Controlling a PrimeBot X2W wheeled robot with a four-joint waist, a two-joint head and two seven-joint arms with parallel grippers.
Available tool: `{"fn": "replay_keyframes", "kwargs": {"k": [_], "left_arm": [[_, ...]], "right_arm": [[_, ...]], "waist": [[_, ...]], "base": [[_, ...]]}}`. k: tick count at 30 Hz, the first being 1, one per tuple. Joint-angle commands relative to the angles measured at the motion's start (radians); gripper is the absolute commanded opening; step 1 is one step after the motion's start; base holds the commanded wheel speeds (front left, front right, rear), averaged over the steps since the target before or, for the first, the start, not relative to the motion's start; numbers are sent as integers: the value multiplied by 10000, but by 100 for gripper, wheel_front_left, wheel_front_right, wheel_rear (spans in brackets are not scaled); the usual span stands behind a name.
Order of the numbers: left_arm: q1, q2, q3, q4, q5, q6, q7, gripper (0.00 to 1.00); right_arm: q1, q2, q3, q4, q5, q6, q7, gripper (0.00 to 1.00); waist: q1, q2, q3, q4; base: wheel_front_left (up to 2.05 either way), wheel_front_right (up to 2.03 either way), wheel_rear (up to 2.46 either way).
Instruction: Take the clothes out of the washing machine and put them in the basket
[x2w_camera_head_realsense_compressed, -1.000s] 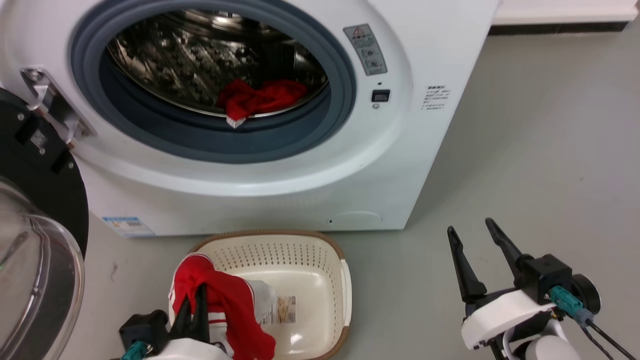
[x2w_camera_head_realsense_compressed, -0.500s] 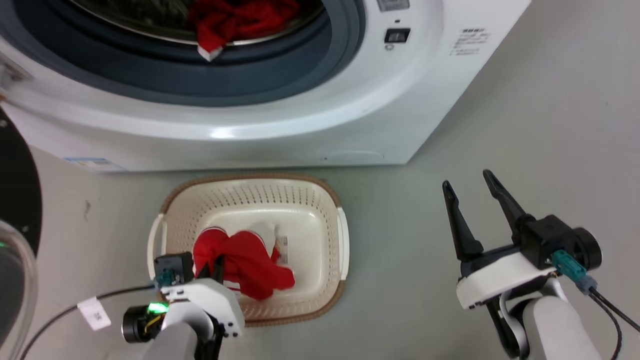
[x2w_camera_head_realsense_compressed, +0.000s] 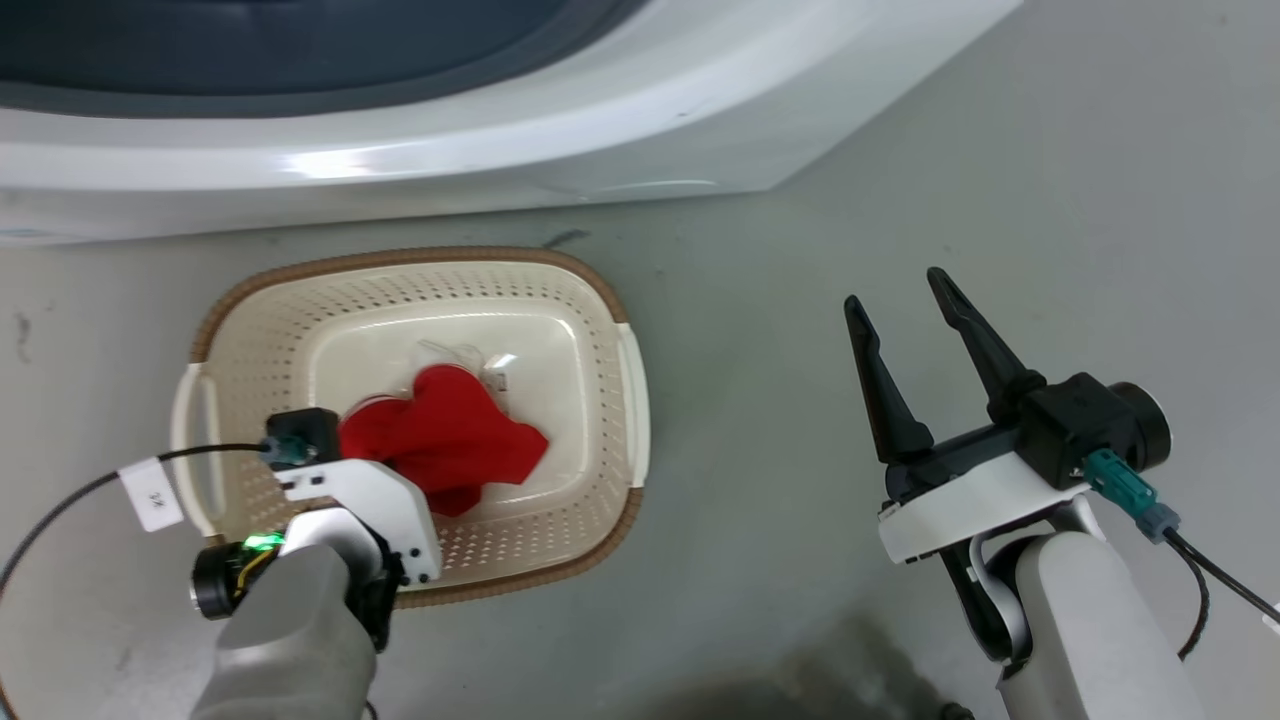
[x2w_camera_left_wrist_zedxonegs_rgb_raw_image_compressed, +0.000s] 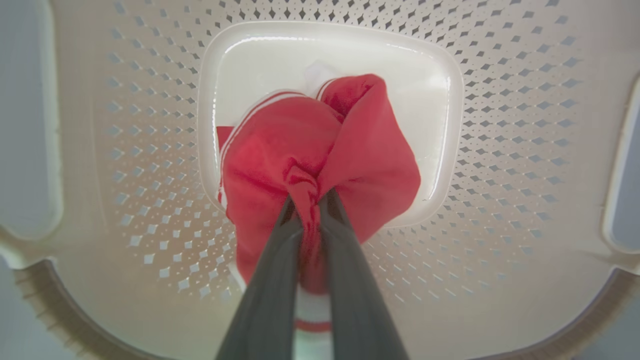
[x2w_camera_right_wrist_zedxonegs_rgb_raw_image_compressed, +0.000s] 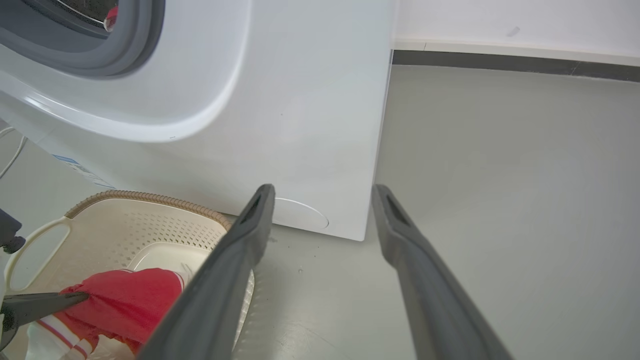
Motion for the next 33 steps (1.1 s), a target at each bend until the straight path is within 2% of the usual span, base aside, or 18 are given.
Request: {"fn": "replay_keyframes", "kwargs": {"k": [1,7,8,9,10,16,25,27,33], "left_arm": [[-180,105,63,94,-91,70,64,0],[-329,347,125,310,-189,220,312,0],[-307,365,138,332,-235,225,331,17],[-266,354,143,348,-253,239,335,81],[-204,326,142,360,-265,288,290,100],[455,60,180,423,-437,280,-352,100],[1678,-321,-143,95,-266,-95,-1555,100],[1931,-357,-265,-364,-106,-51,-1605,100],[2984,-432,-112,-3219,419,231,-1601,100]], "right_arm": [[-190,7,61,62,81,-7,-92,100],[-368,7,155,338,268,-7,-238,100],[-387,8,167,411,289,-7,-264,100],[-399,8,157,473,316,-7,-270,100],[-383,10,129,545,319,-7,-284,100],[-34,7,-46,952,113,-7,-341,100],[704,5,-420,1102,-354,-7,-288,100],[874,7,-496,1046,-427,-7,-187,100],[1351,7,-670,722,-537,-7,89,100]], "waist": [[-2,0,377,-393],[-2,0,523,-658],[-2,0,488,-685],[-2,0,413,-699],[-2,0,299,-692],[-2,0,-980,-479],[-2,0,-3067,27],[-2,0,-3389,153],[-2,0,-3967,443]], "base": [[0,0,0],[0,0,0],[0,0,0],[0,0,0],[0,0,0],[0,0,0],[0,0,0],[0,0,0],[0,0,0]]}}
